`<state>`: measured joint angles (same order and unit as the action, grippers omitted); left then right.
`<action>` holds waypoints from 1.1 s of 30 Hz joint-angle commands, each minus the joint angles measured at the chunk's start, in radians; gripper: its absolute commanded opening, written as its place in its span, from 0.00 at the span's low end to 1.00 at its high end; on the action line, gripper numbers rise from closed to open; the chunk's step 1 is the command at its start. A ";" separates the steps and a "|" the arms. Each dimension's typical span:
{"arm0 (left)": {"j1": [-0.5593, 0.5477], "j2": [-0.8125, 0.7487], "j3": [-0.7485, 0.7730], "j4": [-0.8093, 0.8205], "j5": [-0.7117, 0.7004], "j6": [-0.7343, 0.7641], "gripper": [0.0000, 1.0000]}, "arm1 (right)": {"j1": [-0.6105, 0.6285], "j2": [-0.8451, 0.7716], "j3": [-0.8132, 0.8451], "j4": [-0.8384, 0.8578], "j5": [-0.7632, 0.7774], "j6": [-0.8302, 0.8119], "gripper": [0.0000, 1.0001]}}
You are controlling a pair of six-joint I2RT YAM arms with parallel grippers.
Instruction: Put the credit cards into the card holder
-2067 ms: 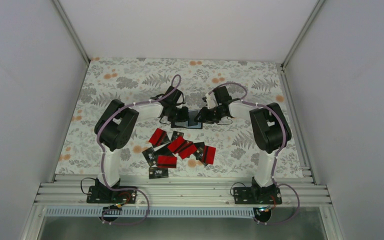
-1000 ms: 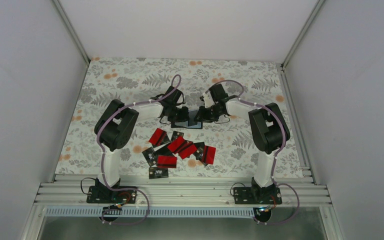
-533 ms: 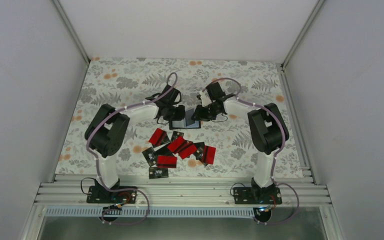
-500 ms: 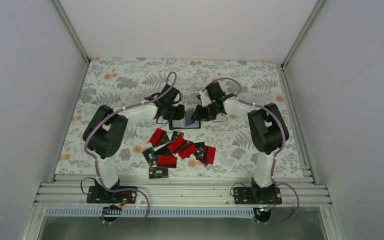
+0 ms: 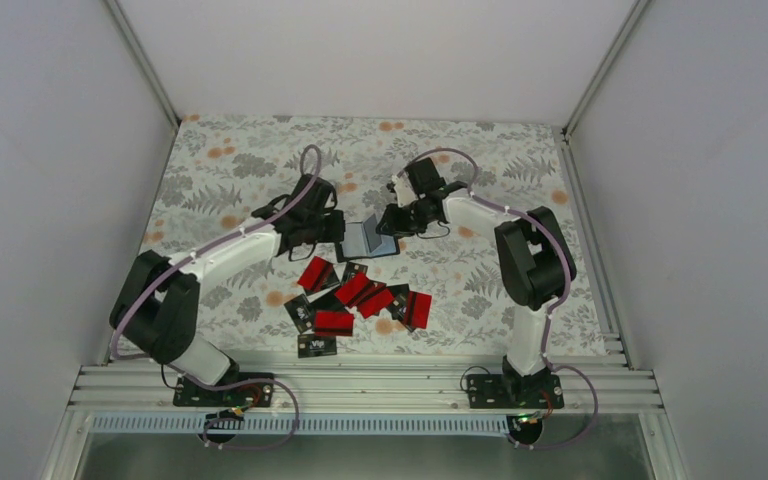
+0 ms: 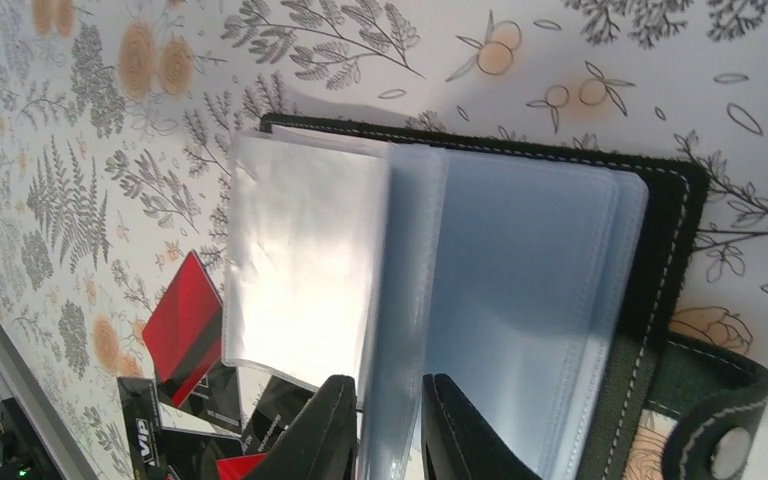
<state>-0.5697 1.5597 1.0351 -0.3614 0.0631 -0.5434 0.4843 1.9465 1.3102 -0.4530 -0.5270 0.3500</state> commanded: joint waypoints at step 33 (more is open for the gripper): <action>0.045 -0.283 -0.235 -0.076 -0.155 -0.001 0.09 | 0.150 0.198 0.240 -0.055 -0.184 0.012 0.36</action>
<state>-0.5297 1.2995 0.8116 -0.4305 -0.0788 -0.5419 0.6174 2.1284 1.5047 -0.4942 -0.6380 0.3584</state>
